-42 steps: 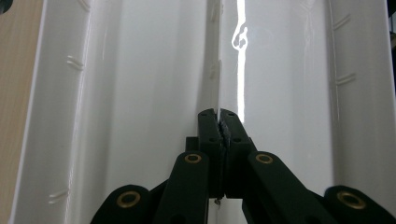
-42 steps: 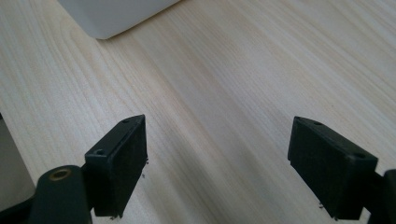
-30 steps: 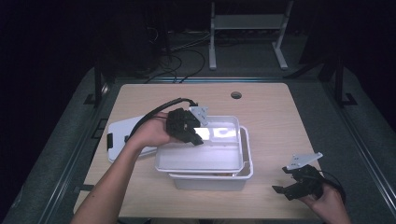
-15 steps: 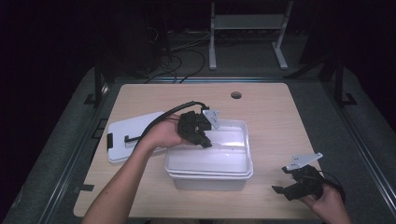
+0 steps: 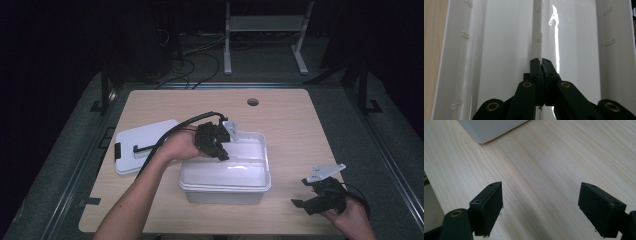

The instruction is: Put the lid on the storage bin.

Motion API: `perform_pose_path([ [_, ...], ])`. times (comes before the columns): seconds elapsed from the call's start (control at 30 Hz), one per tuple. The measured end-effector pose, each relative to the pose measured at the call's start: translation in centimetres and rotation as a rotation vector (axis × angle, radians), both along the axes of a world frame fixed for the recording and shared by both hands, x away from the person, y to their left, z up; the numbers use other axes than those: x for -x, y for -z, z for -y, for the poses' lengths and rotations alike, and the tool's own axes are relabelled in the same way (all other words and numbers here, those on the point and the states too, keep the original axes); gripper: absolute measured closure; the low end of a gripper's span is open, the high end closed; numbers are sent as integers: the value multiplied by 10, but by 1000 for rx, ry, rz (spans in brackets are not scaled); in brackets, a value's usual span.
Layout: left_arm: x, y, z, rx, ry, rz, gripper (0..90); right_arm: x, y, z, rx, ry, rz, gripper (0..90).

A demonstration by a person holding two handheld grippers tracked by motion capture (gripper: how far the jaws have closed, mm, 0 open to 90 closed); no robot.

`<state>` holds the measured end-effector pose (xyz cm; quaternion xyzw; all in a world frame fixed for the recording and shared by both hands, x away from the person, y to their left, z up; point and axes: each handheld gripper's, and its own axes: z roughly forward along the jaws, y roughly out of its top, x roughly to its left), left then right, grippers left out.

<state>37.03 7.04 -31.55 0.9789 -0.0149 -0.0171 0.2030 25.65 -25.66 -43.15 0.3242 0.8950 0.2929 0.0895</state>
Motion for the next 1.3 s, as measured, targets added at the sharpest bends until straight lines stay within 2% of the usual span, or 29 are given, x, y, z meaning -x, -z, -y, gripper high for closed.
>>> perform_pose_path([
  [0.13,-1,4,-3,22,-11,-14,865,0,0,-1,0,-1,-2,194],
  [0.2,-1,5,-5,10,-17,-2,811,0,0,-1,1,-1,-2,194],
  [0.37,2,2,-13,35,-24,8,724,0,1,-1,4,-2,-3,193],
  [0.47,3,0,-20,57,-27,6,705,-1,1,-2,6,-2,-3,194],
  [0.87,7,-10,-45,93,-49,32,671,-1,1,-1,0,6,-5,193],
  [1.13,5,-22,-79,152,-93,51,651,-1,2,-1,0,17,-10,192],
  [1.3,2,-31,-110,180,-145,71,630,-1,3,-1,0,22,-12,192],
])
